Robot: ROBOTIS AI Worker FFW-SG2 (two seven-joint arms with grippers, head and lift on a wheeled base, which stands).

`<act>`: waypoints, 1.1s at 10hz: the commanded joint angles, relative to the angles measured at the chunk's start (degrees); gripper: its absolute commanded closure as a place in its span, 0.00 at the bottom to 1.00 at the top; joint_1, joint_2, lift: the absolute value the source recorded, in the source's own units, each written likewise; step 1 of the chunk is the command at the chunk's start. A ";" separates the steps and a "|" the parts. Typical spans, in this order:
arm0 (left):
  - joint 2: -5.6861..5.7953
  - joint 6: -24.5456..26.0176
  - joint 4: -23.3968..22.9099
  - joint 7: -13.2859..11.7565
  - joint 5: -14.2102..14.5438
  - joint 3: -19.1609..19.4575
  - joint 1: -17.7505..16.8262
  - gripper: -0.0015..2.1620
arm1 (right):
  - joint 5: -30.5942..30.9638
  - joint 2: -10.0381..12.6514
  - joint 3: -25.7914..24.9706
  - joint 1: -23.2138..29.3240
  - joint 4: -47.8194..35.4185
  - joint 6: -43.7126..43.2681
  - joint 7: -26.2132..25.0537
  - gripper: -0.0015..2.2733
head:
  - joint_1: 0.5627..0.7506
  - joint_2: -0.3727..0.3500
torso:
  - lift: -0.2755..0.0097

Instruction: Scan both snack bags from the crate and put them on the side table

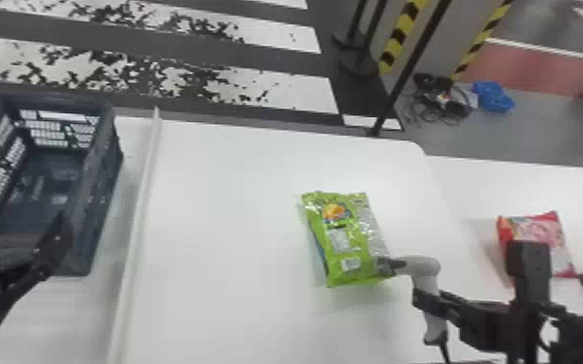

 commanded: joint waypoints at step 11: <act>-0.18 -0.16 -0.51 -0.09 -0.08 0.18 0.48 0.05 | 1.05 -0.10 3.97 -1.51 0.51 0.21 0.17 0.99 | 0.70 0.29 | 0.66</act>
